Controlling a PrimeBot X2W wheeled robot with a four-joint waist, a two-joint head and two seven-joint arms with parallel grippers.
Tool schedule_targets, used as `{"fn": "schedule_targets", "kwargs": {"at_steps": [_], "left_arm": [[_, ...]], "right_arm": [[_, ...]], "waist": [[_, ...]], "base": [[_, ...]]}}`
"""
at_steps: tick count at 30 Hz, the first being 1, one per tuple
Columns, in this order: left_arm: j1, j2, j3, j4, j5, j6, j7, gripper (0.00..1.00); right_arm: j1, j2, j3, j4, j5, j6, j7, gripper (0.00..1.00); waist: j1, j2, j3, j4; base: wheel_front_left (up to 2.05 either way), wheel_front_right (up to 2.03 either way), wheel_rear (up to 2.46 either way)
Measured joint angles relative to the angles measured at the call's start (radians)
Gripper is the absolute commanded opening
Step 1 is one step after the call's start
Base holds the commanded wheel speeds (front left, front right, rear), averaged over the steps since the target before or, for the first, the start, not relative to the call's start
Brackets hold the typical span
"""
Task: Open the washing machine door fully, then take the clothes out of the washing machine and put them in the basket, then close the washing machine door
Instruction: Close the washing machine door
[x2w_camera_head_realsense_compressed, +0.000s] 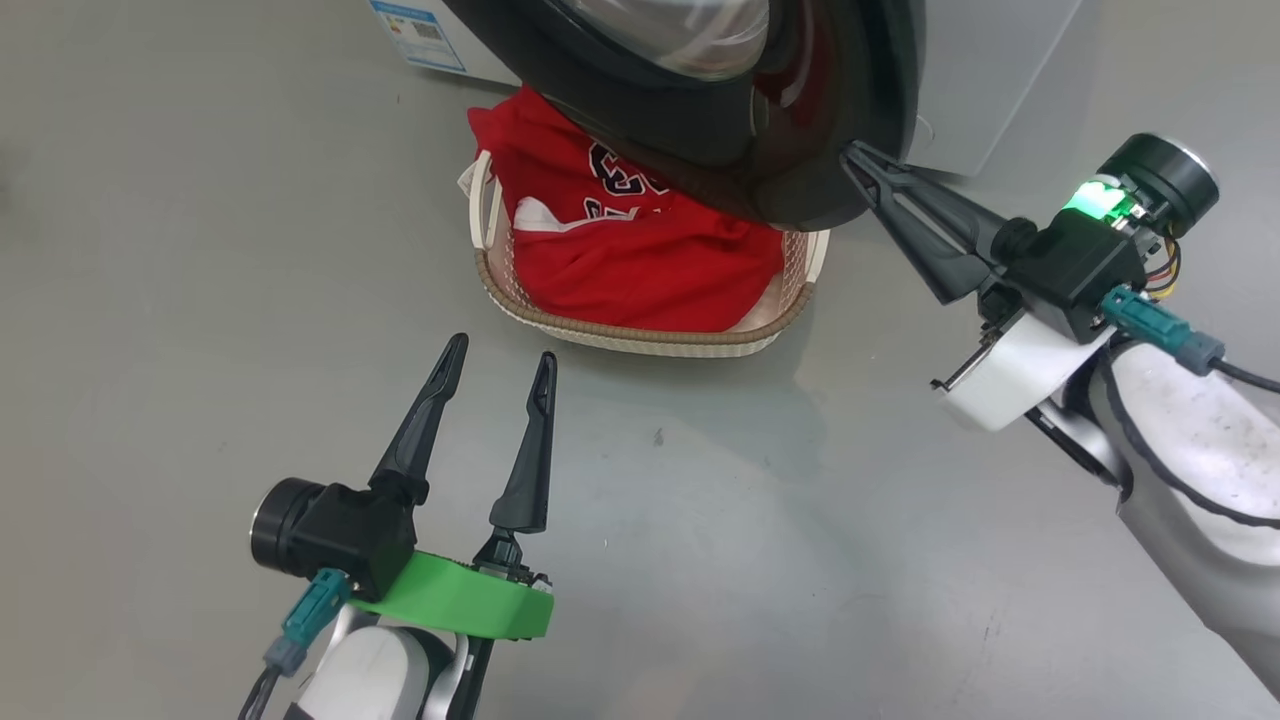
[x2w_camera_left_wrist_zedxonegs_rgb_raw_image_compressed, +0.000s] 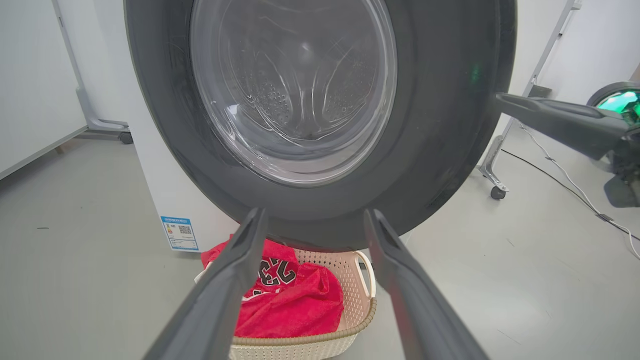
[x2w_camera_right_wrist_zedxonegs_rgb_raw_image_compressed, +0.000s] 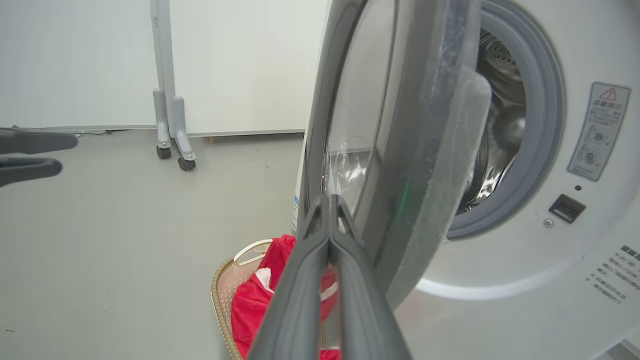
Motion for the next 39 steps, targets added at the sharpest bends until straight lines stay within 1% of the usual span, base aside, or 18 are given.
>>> {"fn": "schedule_targets", "kwargs": {"at_steps": [4, 7, 16, 26, 28, 29, 34, 39], "left_arm": [[-0.011, -0.002, -0.002, 0.004, 0.0, -0.001, 0.0, 1.0], [-0.012, -0.003, -0.002, 0.004, 0.0, -0.001, 0.0, 1.0], [-0.017, -0.006, -0.011, 0.002, -0.001, -0.001, 0.0, 1.0], [-0.068, -0.007, -0.053, -0.046, -0.031, 0.002, 0.0, 1.0], [-0.072, -0.008, -0.058, -0.048, -0.039, 0.01, 0.0, 1.0], [-0.076, -0.008, -0.062, -0.048, -0.039, 0.01, 0.0, 1.0], [-0.101, -0.009, -0.086, -0.057, -0.058, 0.014, 0.0, 1.0], [-0.105, -0.01, -0.088, -0.062, -0.063, 0.024, 0.0, 1.0]], "right_arm": [[-0.025, -0.026, -0.009, 0.034, 0.028, 0.0, -0.002, 0.0], [-0.049, -0.029, -0.011, 0.049, 0.04, 0.009, -0.005, 0.0], [-0.122, -0.071, -0.04, 0.09, 0.074, 0.009, -0.01, 0.0], [-0.275, -0.118, -0.068, 0.112, 0.088, 0.009, 0.001, 0.0], [-0.309, -0.125, -0.072, 0.122, 0.09, 0.009, 0.008, 0.0], [-0.343, -0.13, -0.075, 0.132, 0.09, 0.009, 0.01, 0.0], [-0.404, -0.149, -0.077, 0.169, 0.093, 0.009, 0.019, 0.0], [-0.467, -0.152, -0.115, 0.218, 0.093, 0.009, 0.026, 0.0]], "waist": [[0.0, 0.0, 0.021, 0.022], [0.0, 0.0, 0.034, 0.034], [-0.0001, 0.0, 0.071, 0.052], [0.0, 0.0, 0.141, 0.065], [0.0, 0.0, 0.157, 0.068], [0.0, 0.0, 0.172, 0.071], [0.0, 0.0, 0.205, 0.081], [0.0, 0.0, 0.229, 0.094]], "base": [[0.0, 0.0, 0.0], [0.0, 0.0, 0.0], [0.0, 0.0, 0.0], [0.0, 0.0, 0.0], [0.0, 0.0, 0.0], [0.0, 0.0, 0.0], [0.0, 0.0, 0.0], [0.0, 0.0, 0.0]]}}
